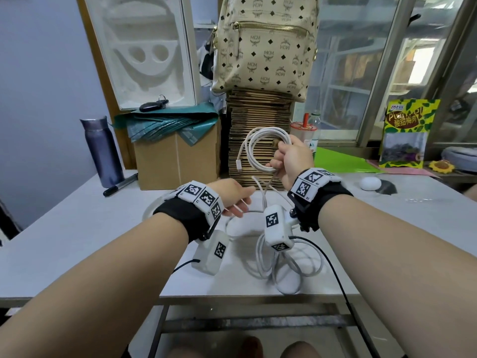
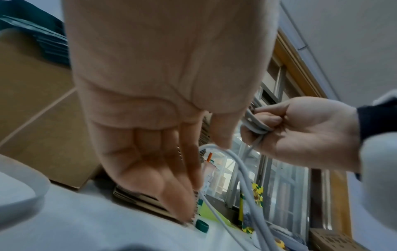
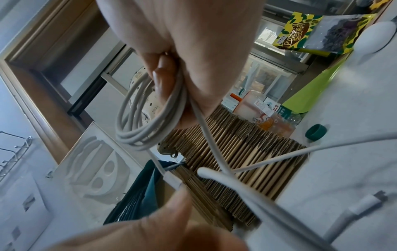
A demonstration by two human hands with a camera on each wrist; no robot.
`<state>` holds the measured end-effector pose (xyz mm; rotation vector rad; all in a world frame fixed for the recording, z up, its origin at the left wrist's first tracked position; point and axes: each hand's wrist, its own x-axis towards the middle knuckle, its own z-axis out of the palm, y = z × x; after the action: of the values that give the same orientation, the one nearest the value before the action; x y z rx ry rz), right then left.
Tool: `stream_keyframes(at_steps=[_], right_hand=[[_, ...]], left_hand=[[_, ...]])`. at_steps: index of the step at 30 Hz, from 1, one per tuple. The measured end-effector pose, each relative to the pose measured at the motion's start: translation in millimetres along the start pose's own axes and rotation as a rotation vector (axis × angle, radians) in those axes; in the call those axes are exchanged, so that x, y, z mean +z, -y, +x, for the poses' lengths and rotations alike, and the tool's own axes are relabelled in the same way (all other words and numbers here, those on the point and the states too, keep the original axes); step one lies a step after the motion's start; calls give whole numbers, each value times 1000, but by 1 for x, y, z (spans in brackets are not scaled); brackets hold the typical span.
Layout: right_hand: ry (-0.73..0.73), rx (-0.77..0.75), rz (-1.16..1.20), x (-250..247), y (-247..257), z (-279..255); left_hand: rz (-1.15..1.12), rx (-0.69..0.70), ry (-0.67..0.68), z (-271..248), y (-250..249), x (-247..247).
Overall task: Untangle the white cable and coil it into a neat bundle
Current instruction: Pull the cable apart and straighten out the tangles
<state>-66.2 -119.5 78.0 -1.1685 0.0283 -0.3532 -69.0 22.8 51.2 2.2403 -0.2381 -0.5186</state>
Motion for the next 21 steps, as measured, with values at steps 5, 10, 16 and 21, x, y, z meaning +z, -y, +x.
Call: stream_keyframes(at_steps=[5,10,16,21], right_hand=[[-26,14,173,7,3,-6],[-13,48,207,7,5,-3],[-83,-6,84,0,11,3],[-150,-55,-51,-2,11,9]], left_hand=[[235,56,65,-4,-9,20],[180,119,-54,-1,-15,22],[185,165,-202,8,-16,11],[157,252,-326,5,-18,3]])
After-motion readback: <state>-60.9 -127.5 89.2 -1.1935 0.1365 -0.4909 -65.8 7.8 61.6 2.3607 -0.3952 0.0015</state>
